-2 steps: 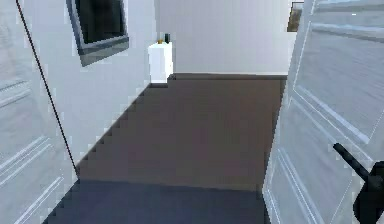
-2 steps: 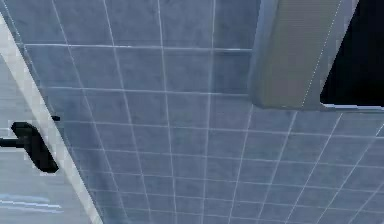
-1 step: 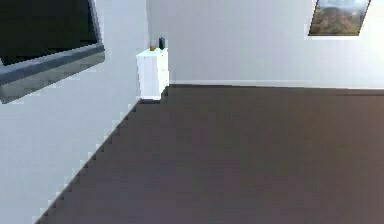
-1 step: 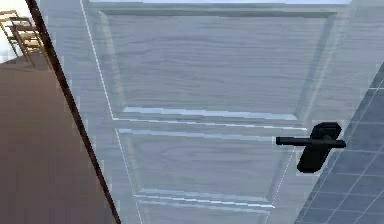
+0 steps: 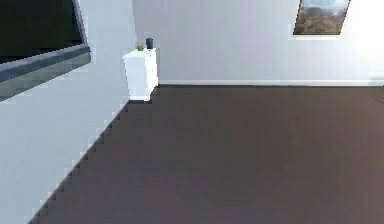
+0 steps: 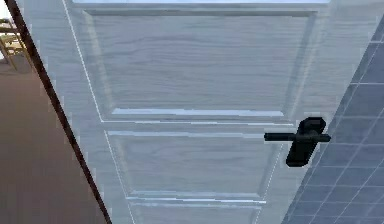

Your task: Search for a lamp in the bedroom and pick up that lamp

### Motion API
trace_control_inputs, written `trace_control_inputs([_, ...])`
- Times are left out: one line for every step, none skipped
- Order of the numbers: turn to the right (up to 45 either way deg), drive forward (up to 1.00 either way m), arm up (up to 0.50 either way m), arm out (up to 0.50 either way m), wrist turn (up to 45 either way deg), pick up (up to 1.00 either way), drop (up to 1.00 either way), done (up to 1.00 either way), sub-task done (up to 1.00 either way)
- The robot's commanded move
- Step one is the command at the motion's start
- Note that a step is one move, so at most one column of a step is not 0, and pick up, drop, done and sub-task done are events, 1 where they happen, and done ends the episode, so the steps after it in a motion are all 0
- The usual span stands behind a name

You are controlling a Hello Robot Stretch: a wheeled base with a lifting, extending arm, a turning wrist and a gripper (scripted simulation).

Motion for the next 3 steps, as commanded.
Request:
trace_control_inputs([0.0, 0.75, 0.00, 0.00, 0.0, 0.00, 0.00, 0.00, 0.00])
trace_control_inputs([45.0, 0.00, 0.00, 0.00, 0.0, 0.00, 0.00, 0.00, 0.00])
trace_control_inputs([9.0, 0.00, 0.00, 0.00, 0.0, 0.00, 0.00, 0.00, 0.00])
